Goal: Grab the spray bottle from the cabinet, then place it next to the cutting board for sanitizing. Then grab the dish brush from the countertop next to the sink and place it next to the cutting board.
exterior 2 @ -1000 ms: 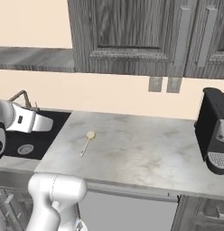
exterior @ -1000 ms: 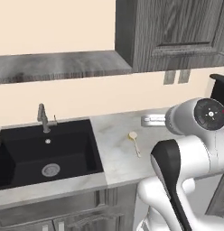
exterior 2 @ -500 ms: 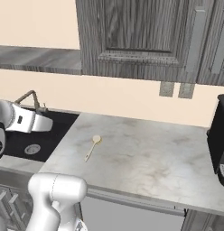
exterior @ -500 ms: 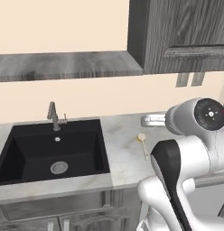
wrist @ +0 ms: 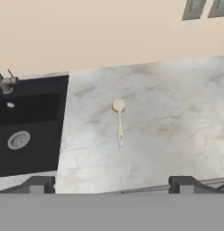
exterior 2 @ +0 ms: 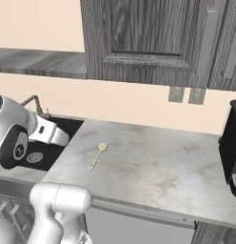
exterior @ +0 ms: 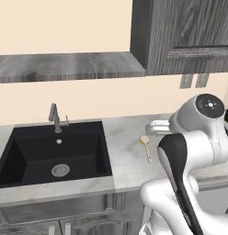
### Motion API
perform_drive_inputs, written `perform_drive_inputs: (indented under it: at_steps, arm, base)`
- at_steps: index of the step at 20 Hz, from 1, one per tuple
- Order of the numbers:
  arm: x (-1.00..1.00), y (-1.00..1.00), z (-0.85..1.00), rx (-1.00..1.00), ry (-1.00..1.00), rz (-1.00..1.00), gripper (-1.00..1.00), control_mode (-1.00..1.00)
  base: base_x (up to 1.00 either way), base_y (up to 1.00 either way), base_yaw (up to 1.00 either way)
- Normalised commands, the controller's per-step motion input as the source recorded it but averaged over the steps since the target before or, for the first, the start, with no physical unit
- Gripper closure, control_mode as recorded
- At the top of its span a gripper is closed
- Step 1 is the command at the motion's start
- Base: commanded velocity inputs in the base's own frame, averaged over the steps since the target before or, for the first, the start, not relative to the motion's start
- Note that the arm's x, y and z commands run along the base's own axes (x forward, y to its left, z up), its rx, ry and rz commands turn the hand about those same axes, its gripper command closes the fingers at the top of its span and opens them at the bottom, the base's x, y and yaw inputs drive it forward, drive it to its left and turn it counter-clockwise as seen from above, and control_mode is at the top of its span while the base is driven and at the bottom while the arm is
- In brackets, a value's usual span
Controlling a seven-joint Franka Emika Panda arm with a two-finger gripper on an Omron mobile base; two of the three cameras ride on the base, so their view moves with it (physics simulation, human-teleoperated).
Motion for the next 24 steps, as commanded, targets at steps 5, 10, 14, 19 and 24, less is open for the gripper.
perform_drive_inputs:
  at_steps: [5,10,14,19,24]
  arm:
    - [0.54,-0.33,-0.84,0.08,0.14,0.02,-1.0,-1.0]
    - [0.6,-0.31,-0.82,0.09,0.1,0.02,-1.0,-1.0]
    - [0.63,-0.1,-0.71,0.02,0.1,0.0,-1.0,-1.0]
    - [0.5,-0.01,-0.48,0.0,0.06,0.0,-1.0,-1.0]
    - [0.36,-0.05,-0.29,0.0,0.1,0.0,-1.0,-1.0]
  base:
    - [0.0,0.0,0.0]
    - [0.0,0.0,0.0]
    - [0.0,0.0,0.0]
    - [0.0,0.0,0.0]
    - [0.0,0.0,0.0]
